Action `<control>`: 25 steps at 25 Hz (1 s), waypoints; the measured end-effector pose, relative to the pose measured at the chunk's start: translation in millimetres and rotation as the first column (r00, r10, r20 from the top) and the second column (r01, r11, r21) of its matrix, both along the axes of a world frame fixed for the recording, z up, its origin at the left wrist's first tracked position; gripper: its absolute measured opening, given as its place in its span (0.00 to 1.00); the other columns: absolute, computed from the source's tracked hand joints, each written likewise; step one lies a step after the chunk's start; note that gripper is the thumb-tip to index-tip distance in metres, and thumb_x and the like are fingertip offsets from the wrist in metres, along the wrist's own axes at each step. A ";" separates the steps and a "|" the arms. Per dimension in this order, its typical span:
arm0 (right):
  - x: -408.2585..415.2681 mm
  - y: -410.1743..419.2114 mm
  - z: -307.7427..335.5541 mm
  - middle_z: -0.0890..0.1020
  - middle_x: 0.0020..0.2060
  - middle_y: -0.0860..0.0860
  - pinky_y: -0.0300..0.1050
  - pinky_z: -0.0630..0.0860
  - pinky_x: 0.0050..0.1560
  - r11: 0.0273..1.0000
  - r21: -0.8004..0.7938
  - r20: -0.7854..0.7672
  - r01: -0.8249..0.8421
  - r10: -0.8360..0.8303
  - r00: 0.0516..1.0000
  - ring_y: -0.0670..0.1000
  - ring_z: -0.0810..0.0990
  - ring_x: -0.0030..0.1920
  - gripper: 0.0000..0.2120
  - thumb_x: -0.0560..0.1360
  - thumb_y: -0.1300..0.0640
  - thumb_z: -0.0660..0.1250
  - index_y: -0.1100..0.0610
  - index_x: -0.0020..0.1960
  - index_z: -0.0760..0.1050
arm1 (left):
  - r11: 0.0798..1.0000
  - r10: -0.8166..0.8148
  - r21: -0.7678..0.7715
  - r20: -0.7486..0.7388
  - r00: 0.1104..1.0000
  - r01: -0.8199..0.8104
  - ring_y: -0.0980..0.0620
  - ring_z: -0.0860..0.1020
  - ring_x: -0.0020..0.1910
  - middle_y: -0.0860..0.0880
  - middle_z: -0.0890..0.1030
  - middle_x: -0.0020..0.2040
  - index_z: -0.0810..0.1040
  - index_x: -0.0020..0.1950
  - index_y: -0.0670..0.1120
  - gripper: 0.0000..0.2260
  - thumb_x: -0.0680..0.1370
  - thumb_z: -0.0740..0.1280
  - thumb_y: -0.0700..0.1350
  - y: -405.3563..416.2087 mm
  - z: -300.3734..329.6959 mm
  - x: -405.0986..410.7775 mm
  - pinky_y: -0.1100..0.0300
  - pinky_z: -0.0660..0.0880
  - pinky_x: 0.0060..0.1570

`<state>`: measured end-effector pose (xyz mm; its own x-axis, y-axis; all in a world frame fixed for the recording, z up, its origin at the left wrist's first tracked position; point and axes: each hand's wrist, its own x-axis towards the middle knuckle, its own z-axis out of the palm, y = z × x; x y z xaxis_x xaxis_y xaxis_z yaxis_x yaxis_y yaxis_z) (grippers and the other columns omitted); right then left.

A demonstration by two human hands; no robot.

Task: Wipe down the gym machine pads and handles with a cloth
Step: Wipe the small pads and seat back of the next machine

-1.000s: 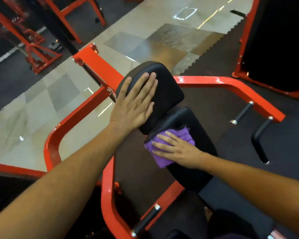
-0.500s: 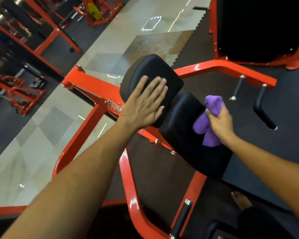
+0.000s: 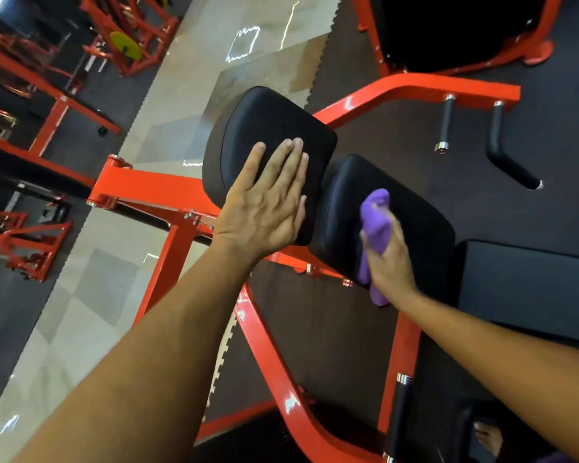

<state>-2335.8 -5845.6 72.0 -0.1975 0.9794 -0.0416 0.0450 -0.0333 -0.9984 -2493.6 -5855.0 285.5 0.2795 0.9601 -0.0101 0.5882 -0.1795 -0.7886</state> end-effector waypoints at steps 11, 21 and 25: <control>3.0 -44.8 -14.1 0.66 0.78 0.49 0.44 0.62 0.76 0.999 -0.029 -0.015 -0.026 0.025 1.000 0.49 0.65 0.77 0.28 0.83 0.53 0.64 0.50 0.80 0.59 | 1.000 0.006 0.019 0.035 0.999 -0.007 0.42 0.57 0.82 0.38 0.58 0.82 0.58 0.82 0.37 0.28 0.86 0.45 0.51 -1.1 0.8 2.0 0.41 0.52 0.80; 0.3 -0.3 24.7 0.59 0.80 0.49 0.28 0.53 0.73 0.938 0.214 0.073 -0.272 0.262 0.962 0.48 0.56 0.80 0.35 0.75 0.69 0.66 0.47 0.78 0.64 | 0.999 0.024 0.040 0.016 1.000 -0.025 0.44 0.58 0.82 0.40 0.60 0.82 0.59 0.82 0.39 0.28 0.85 0.46 0.51 -2.8 3.3 3.5 0.42 0.50 0.80; 72.4 -39.1 -33.6 0.74 0.70 0.48 0.48 0.71 0.70 0.960 -0.030 0.092 -0.278 0.280 0.956 0.48 0.73 0.70 0.19 0.81 0.58 0.63 0.47 0.71 0.72 | 0.993 0.118 0.021 0.020 0.993 -0.118 0.43 0.53 0.83 0.40 0.54 0.84 0.53 0.84 0.41 0.29 0.85 0.47 0.53 -2.8 3.0 14.7 0.41 0.47 0.81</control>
